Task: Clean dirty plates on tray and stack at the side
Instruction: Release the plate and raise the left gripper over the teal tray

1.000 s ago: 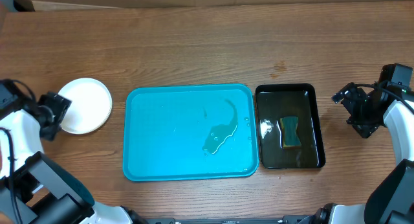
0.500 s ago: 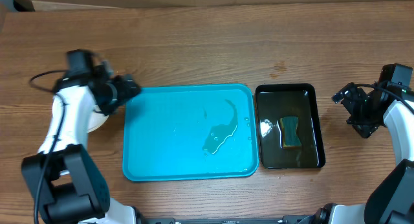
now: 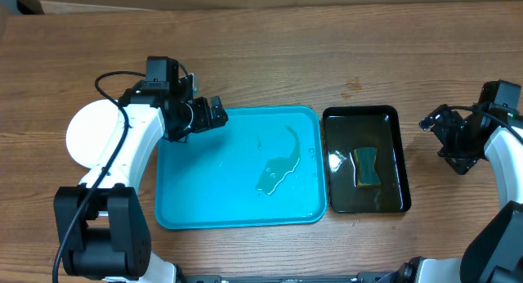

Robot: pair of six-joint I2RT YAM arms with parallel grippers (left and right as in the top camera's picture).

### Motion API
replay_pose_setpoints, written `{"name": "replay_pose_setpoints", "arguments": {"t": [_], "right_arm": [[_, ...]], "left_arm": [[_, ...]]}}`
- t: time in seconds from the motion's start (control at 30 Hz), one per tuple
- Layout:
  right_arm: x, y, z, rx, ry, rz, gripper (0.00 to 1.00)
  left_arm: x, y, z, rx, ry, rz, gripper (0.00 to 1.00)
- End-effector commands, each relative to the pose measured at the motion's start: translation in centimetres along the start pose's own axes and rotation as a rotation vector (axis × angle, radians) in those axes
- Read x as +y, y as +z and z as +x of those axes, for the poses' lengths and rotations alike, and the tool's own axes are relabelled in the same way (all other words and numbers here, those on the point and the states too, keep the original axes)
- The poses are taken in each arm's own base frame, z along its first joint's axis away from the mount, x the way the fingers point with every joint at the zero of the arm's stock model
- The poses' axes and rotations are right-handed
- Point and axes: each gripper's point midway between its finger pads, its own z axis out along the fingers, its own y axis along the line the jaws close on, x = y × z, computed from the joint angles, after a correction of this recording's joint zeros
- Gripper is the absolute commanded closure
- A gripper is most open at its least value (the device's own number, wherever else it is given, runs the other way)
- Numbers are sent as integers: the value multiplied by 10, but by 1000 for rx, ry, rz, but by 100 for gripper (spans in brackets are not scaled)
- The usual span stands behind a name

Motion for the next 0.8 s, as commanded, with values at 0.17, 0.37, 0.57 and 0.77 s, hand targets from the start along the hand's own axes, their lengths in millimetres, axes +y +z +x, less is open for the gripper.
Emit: {"name": "replay_pose_setpoints", "arguments": {"t": [0.17,0.37,0.57,0.77], "right_arm": [[3,-5,-7,-23,0,-10,0],[5,-5,-6,-22,-5,-11,0],[13,-23,-8,-73,-23,-44,0],[41,-86,-4,-236,-101,-163,0]], "left_arm": [[-6,-8,-2,-21,32,16,0],[-6,-8,-2,-21,32,15,0],[-6,-8,-2,-21,32,16,0],[-6,-8,-2,-21,32,16,0]]}}
